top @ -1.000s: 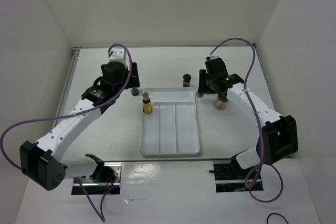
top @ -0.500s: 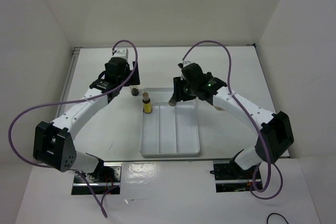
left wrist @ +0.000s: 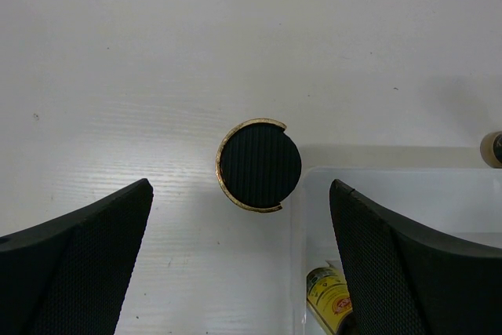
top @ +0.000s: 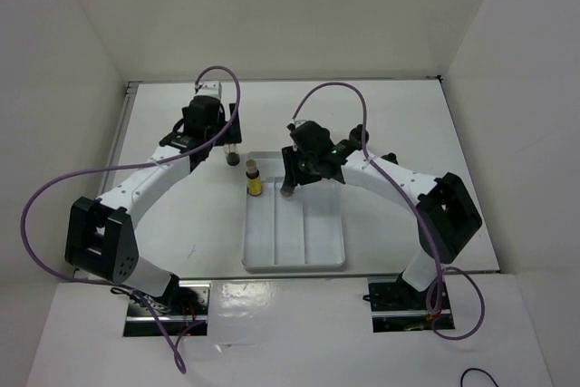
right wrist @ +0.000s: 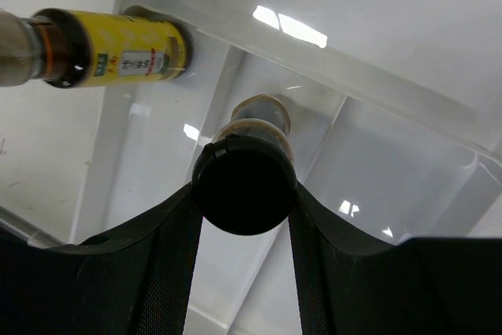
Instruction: Organize the condiment bottles
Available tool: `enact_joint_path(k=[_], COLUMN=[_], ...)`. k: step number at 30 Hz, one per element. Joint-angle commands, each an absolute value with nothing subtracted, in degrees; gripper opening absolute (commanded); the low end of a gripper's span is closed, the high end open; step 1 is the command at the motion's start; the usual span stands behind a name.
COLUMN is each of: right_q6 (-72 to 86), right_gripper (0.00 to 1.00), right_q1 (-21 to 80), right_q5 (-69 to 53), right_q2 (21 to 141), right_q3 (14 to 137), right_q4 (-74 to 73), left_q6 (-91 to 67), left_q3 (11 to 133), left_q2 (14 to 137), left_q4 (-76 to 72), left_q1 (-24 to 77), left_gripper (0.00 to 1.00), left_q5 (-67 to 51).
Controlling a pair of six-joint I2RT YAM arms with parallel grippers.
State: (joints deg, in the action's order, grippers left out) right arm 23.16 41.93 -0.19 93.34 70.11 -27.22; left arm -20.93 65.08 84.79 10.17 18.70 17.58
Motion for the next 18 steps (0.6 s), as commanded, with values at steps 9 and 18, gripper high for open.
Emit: enact_joint_path(k=[9,18], right_q6=[22.9,22.9], right_gripper=[0.09,0.22], right_q1=[43.8,43.8], right_q5=[6.8,6.9], right_q2=[97.6,99.2], right_q3=[73.2,74.8], right_q4=[-24.7,-24.7], left_q6=[-19.4,-18.9], left_q3=[69.2,69.2], left_q2=[87.5,89.1], left_q4=[6.6,6.6], left_q1=[18.3,18.3], left_gripper=[0.99,0.99], left_q5=[15.1,15.1])
